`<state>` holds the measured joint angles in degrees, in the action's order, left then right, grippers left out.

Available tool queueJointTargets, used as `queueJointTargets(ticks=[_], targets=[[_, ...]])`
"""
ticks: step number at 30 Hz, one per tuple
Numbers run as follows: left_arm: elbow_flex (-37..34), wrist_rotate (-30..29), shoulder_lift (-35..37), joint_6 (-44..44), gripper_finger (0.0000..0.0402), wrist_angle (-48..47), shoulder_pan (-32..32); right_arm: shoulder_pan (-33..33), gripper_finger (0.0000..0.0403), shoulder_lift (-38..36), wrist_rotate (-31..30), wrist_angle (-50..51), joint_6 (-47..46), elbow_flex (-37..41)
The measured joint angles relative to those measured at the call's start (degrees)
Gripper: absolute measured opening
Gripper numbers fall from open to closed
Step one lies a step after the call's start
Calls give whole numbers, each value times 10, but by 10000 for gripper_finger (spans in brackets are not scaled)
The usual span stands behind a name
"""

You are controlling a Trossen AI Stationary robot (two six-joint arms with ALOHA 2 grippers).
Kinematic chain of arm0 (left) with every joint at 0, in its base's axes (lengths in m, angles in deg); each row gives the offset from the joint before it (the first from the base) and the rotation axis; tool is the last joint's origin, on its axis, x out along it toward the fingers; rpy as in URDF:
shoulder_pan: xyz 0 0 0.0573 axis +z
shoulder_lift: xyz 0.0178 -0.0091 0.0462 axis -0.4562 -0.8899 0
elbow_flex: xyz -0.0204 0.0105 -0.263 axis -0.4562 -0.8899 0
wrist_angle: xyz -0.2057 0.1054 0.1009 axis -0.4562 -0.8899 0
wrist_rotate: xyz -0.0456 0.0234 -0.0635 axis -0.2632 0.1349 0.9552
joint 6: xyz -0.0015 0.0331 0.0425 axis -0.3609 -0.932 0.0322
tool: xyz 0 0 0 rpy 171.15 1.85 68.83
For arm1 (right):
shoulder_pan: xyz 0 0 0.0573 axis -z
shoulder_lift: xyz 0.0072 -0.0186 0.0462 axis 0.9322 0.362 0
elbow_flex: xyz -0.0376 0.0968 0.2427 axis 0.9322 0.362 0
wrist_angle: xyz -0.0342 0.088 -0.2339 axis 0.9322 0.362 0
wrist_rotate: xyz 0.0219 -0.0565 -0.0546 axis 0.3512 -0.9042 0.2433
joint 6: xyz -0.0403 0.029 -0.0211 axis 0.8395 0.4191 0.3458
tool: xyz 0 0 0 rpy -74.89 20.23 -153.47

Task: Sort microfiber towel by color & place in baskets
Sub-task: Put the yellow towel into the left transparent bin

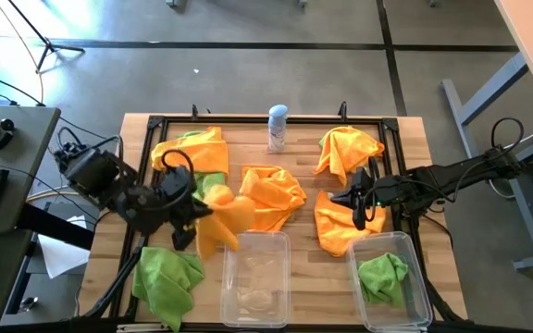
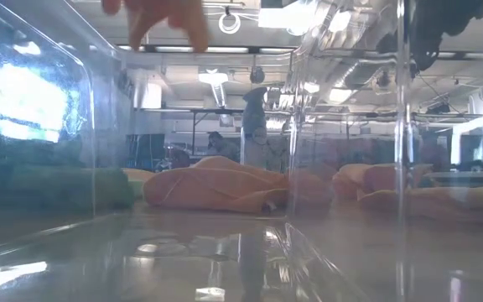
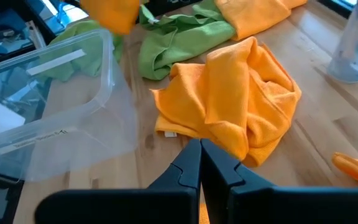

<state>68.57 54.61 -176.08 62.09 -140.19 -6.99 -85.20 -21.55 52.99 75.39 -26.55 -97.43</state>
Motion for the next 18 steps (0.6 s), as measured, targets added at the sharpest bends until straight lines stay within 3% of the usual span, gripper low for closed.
queueJointTargets(ticks=[5, 11, 18], targets=[[88, 7, -73, 20, 0, 4, -37, 0, 0, 0, 6, 12, 1, 0], [83, 49, -110, 79, 0, 90, -73, 0, 0, 0, 19, 27, 1, 0], [88, 82, -169, 100, 0, 102, -64, 0, 0, 0, 36, 29, 1, 0]])
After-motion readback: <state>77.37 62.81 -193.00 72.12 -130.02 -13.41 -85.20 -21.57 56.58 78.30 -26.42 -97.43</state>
